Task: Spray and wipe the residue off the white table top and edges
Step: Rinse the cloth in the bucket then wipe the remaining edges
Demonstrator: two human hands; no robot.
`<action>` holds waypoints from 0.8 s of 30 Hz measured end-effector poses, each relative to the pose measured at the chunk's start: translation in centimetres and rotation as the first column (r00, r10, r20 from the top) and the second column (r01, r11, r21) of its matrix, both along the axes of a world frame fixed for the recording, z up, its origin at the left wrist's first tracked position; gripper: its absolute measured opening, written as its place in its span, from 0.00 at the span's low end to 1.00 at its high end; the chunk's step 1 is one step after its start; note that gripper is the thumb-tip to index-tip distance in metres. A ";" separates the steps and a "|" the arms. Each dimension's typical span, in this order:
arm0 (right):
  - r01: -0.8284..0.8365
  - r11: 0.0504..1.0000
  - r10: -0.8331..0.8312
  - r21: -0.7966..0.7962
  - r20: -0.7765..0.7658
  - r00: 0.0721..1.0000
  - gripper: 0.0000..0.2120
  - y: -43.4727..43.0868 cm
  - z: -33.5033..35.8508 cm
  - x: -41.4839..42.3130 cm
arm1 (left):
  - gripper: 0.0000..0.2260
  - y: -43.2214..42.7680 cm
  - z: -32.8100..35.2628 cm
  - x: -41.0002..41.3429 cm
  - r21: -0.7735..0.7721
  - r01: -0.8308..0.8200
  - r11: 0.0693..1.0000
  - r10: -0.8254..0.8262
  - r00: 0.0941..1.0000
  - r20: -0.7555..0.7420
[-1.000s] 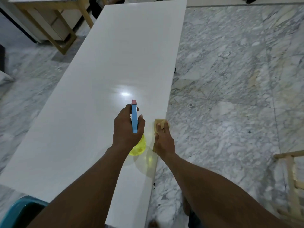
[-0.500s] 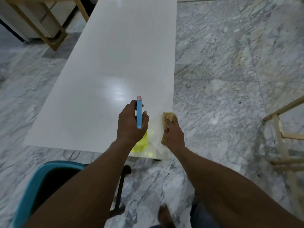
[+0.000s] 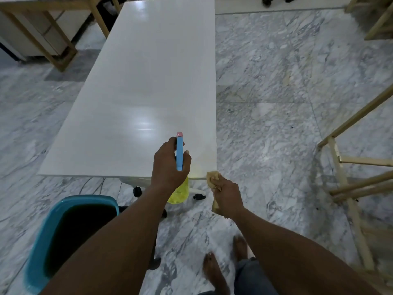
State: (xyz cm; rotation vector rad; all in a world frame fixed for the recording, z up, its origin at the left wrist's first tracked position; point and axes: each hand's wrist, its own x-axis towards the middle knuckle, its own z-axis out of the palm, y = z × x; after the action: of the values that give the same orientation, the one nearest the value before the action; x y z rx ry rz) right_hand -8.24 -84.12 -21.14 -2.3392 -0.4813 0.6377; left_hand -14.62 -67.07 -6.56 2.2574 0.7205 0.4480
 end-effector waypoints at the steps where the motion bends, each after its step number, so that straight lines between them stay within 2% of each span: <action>1: -0.032 0.998 0.031 -0.051 -0.033 0.999 0.18 -0.5 0.4 0.1 | 0.10 -0.2 0.2 -0.1 -0.004 0.005 1.000 -0.005 1.000 -0.002; 5: -0.052 0.991 0.020 -0.124 -0.242 0.970 0.12 -1.3 3.8 2.1 | 0.11 -1.0 1.7 -0.6 -0.002 0.011 1.000 -0.011 1.000 0.000; 7: -0.007 1.000 -0.003 -0.030 -0.295 0.955 0.09 -0.3 7.2 3.8 | 0.11 -0.9 2.6 -0.6 0.008 -0.004 1.000 0.004 1.000 0.007; 9: 0.073 0.994 -0.041 0.077 -0.354 0.934 0.12 1.5 10.7 5.3 | 0.11 -0.7 3.8 -0.8 0.014 -0.012 1.000 0.012 1.000 0.015; 11: 0.119 0.985 -0.054 0.128 -0.426 0.903 0.10 3.7 14.0 6.4 | 0.11 -0.1 5.0 -1.3 0.028 -0.011 1.000 0.010 1.000 0.024; 12: 0.162 0.973 -0.054 0.166 -0.517 0.855 0.09 4.6 15.2 6.8 | 0.11 0.1 5.4 -1.5 0.049 -0.006 0.999 0.005 1.000 0.020; 15: 0.254 0.931 0.029 0.260 -0.750 0.661 0.18 7.1 18.1 6.1 | 0.11 1.5 7.0 -3.5 0.111 -0.027 0.993 0.026 1.000 0.008; 18: 0.219 0.907 0.175 0.359 -0.795 0.581 0.17 9.9 19.5 4.4 | 0.10 4.1 9.0 -6.3 0.095 -0.059 0.994 0.060 0.998 -0.009; 21: 0.236 0.907 0.152 0.348 -0.795 0.588 0.21 13.1 20.8 2.1 | 0.10 7.3 10.8 -9.6 0.083 -0.110 0.990 0.112 0.994 -0.017; 24: 0.273 0.888 0.144 0.371 -0.785 0.602 0.15 16.5 22.8 -1.2 | 0.09 10.3 12.2 -13.3 0.065 -0.153 0.986 0.155 0.987 -0.031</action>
State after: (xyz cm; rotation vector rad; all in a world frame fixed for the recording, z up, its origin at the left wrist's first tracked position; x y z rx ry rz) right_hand -9.40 -67.60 1.66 -1.3856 -0.0851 1.2889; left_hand -27.95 -56.74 5.61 2.2819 0.9153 0.5115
